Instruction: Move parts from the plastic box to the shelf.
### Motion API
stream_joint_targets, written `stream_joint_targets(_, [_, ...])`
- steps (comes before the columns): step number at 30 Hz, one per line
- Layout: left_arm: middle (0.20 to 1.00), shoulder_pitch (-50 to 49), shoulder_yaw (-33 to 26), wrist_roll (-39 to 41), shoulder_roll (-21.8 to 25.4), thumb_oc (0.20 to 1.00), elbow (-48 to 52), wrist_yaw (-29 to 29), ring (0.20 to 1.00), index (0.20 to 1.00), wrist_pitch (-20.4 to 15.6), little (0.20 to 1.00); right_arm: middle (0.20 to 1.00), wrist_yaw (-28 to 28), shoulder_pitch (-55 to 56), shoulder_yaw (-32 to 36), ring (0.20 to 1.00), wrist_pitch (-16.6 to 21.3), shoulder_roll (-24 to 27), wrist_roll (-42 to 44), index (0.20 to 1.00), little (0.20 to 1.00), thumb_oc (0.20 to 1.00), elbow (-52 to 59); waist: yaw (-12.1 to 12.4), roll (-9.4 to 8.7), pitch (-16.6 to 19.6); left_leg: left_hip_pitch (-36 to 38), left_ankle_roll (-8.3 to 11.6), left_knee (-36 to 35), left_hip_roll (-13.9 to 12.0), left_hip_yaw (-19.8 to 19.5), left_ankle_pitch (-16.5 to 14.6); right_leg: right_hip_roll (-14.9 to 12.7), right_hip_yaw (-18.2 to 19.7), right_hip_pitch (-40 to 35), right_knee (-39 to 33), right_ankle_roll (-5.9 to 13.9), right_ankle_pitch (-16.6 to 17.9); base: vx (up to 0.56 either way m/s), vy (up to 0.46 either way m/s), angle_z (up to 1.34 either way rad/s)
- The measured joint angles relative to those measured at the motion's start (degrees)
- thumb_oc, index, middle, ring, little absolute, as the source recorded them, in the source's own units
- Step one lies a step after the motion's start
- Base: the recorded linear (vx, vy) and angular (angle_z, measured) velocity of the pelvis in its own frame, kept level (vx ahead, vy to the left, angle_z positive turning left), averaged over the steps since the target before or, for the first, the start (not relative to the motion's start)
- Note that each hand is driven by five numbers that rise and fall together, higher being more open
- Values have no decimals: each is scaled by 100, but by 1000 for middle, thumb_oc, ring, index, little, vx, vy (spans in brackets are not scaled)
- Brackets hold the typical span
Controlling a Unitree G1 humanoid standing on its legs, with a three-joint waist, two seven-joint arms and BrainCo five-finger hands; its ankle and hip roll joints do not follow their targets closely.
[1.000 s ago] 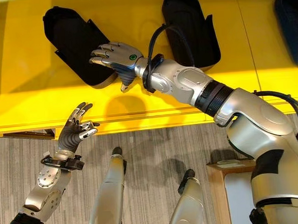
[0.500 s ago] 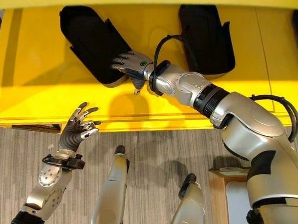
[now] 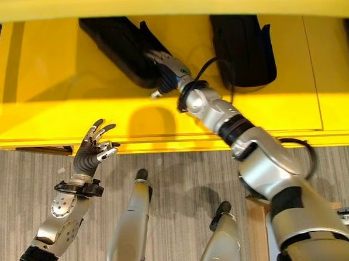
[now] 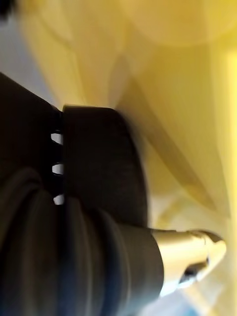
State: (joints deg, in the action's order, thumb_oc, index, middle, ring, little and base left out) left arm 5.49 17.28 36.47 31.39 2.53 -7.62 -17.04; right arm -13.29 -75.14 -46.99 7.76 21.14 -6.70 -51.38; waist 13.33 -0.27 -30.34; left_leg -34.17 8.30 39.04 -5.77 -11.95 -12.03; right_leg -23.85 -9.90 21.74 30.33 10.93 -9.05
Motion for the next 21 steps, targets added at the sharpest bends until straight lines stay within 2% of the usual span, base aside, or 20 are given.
stream_joint_targets(6, [1000, -2, 17, 0, 5, 1000, 4, -139, 1000, 1000, -19, 1000, 1000, -346, -7, 27, 1000, -181, -566, 198, 1000, 1000, 1000, -40, -24, 3, 1, -9, -7, 14, -1, 14, -3, 0, 1, 1, -28, -8, 6, 0, 0, 0])
stream_joint_targets(10, [1000, 36, 26, -3, -1, 1000, 8, -164, 1000, 1000, -41, 1000, 1000, -546, 62, 328, 1000, -179, -922, 442, 1000, 1000, 1000, 217, 5, 3, 2, -63, -10, 11, 1, 17, 16, 0, 1, 63, -17, 13, 86, -67, 22, 0])
stream_joint_targets(13, [1000, 80, 33, -4, 3, 1000, 5, -279, 1000, 1000, -69, 1000, 1000, -633, 189, 370, 1000, -211, -993, 633, 1000, 1000, 1000, 630, 2, 11, -1, -115, -23, 39, 2, 12, 15, -1, 2, 120, 70, -112, 10, -1, 3, 2])
stream_joint_targets(21, [1000, 68, 19, -7, 3, 1000, 6, -400, 1000, 1000, -79, 1000, 1000, -704, 362, 306, 1000, -244, -986, 682, 1000, 1000, 1000, 1021, 6, 10, -2, -117, -61, 75, -3, 6, -43, -14, 25, 171, 192, -104, -73, 28, -8, 0])
